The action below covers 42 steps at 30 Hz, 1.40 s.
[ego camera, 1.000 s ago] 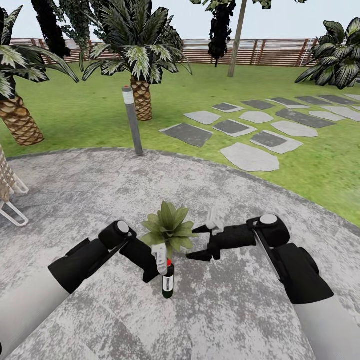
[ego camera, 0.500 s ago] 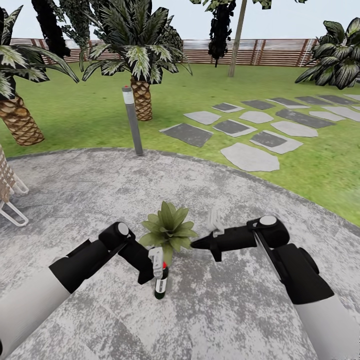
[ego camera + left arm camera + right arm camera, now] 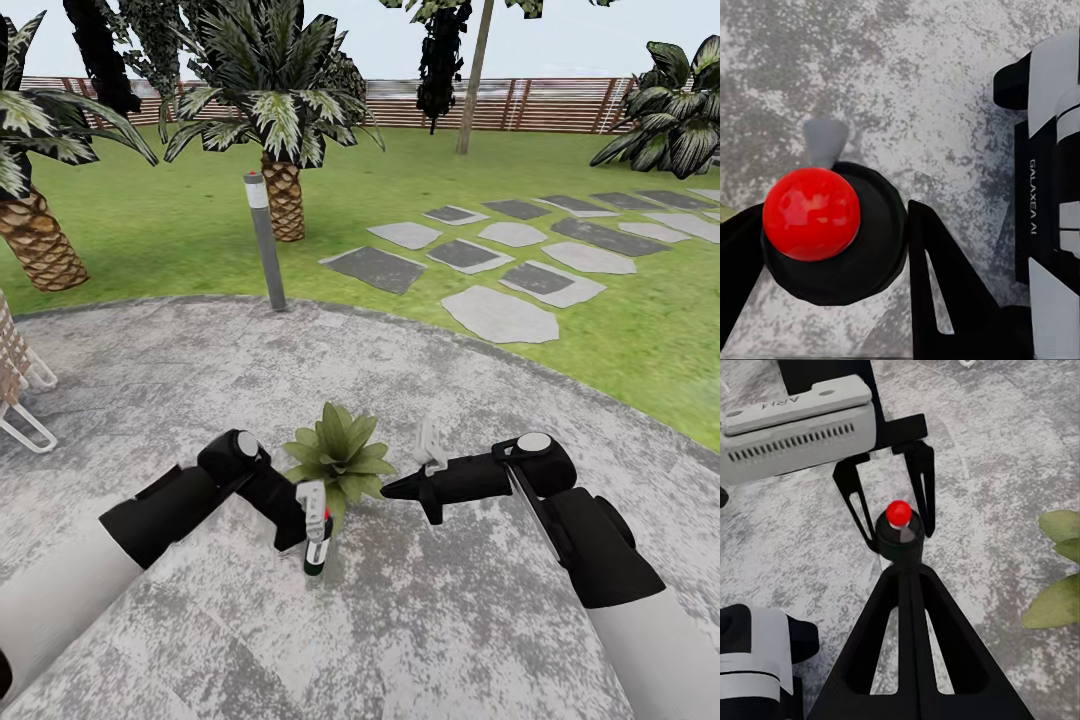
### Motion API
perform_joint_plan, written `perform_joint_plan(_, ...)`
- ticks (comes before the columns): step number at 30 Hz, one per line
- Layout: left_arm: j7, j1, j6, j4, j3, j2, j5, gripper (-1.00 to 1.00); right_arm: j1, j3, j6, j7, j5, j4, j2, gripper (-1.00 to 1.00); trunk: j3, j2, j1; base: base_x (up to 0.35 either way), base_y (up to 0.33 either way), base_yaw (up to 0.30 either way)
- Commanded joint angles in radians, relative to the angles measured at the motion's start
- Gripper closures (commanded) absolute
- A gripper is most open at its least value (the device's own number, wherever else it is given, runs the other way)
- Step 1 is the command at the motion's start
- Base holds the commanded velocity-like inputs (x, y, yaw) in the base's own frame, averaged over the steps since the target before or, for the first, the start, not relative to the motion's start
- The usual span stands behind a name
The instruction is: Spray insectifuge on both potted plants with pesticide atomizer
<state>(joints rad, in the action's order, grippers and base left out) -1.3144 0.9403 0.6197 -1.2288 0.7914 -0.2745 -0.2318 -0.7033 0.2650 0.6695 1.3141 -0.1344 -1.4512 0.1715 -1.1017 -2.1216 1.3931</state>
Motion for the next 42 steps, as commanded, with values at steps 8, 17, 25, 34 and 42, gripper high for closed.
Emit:
perform_joint_plan(8, -0.005, 0.022, 0.015, -0.001, 0.002, 0.004, -0.017, 1.00, -0.001, 0.000, 0.007, 0.005, -0.005, -0.001, 0.000, 1.00, -0.001, 0.000, 0.000, 0.000, 0.000, 0.000)
perform_joint_plan(17, -0.006, 0.026, 0.017, -0.013, 0.010, 0.014, -0.018, 1.00, -0.001, 0.000, 0.008, 0.005, -0.005, -0.001, 0.001, 1.00, -0.001, 0.000, 0.000, 0.000, 0.000, 0.000)
perform_joint_plan(25, -0.005, 0.026, 0.018, -0.013, 0.052, 0.065, -0.018, 1.00, -0.001, -0.001, 0.007, 0.004, -0.005, -0.001, 0.000, 1.00, -0.001, 0.000, 0.000, 0.000, 0.000, 0.000)
perform_joint_plan(34, -0.005, 0.055, 0.024, -0.011, 0.051, 0.080, -0.018, 1.00, -0.001, -0.001, 0.007, 0.004, -0.005, -0.001, 0.000, 1.00, -0.001, 0.000, 0.000, 0.000, 0.000, 0.000)
perform_joint_plan(42, -0.005, 0.071, 0.043, -0.012, 0.052, 0.118, -0.018, 1.00, -0.001, -0.001, 0.007, 0.004, -0.005, -0.001, 0.000, 1.00, -0.001, 0.000, 0.000, 0.000, 0.000, 0.000)
